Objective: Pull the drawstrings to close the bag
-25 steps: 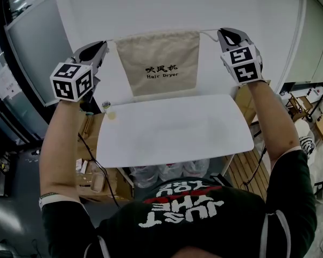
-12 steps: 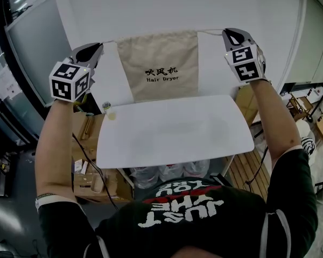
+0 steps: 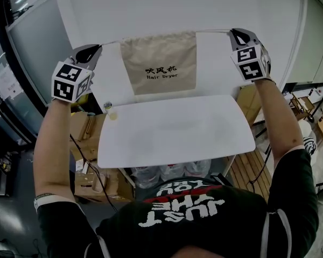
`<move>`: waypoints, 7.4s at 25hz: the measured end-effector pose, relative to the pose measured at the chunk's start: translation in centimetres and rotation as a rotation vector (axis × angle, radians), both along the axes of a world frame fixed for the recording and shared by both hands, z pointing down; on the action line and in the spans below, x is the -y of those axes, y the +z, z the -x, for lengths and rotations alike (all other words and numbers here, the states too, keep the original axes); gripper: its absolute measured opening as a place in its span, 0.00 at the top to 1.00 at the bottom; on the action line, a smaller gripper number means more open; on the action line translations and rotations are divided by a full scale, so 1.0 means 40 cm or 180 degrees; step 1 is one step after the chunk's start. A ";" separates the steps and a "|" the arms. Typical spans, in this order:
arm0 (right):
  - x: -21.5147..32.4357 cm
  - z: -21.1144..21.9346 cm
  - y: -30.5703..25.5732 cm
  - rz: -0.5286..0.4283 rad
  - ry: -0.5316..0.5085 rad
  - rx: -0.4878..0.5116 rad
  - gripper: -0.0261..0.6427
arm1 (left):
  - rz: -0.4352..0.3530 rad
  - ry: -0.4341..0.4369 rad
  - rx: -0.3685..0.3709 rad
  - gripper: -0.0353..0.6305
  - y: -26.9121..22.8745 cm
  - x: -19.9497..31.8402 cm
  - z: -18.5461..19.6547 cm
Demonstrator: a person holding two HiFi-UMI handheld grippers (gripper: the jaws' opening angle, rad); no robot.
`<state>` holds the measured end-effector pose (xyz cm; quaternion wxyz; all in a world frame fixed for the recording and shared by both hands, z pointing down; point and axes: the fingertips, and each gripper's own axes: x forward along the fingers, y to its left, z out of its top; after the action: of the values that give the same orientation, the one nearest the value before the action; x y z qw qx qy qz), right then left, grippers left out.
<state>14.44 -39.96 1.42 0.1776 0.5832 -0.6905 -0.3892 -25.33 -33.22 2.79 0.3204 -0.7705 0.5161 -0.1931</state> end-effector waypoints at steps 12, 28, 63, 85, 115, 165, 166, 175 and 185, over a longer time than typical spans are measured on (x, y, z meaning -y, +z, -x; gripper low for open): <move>-0.005 -0.016 -0.003 -0.0023 0.0044 0.0034 0.95 | -0.0034 -0.0165 0.0139 0.93 0.010 0.015 0.026; 0.004 -0.007 -0.010 0.0125 -0.0254 0.0332 0.95 | 0.0003 -0.0046 0.0108 0.93 0.006 0.018 0.029; 0.039 -0.094 -0.017 0.0405 -0.0791 0.1411 0.95 | 0.0257 0.0018 0.0083 0.93 0.044 0.061 0.070; 0.076 -0.190 0.005 0.0508 -0.0836 0.1787 0.95 | 0.0351 -0.0051 0.0160 0.93 0.046 0.076 0.099; 0.064 -0.196 0.001 0.0629 -0.0934 0.1985 0.95 | 0.0524 -0.0145 -0.0361 0.93 0.037 0.057 0.144; 0.112 -0.231 0.029 0.0863 -0.1163 0.2259 0.95 | 0.0690 0.0031 -0.0572 0.93 0.049 0.051 0.267; 0.110 -0.230 0.025 0.0850 -0.1158 0.2242 0.95 | 0.0673 0.0038 -0.0609 0.93 0.043 0.049 0.265; 0.147 -0.207 -0.013 0.0844 -0.1030 0.2053 0.95 | 0.0620 -0.0167 -0.0964 0.93 -0.023 0.096 0.240; 0.078 -0.113 0.002 0.0809 -0.1224 0.1942 0.95 | 0.0433 -0.0008 -0.1031 0.93 0.004 0.075 0.143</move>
<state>18.94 -43.07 1.48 -0.0415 0.5054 -0.8512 -0.1352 -31.03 -36.21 2.95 0.1800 -0.8109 0.5476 -0.1013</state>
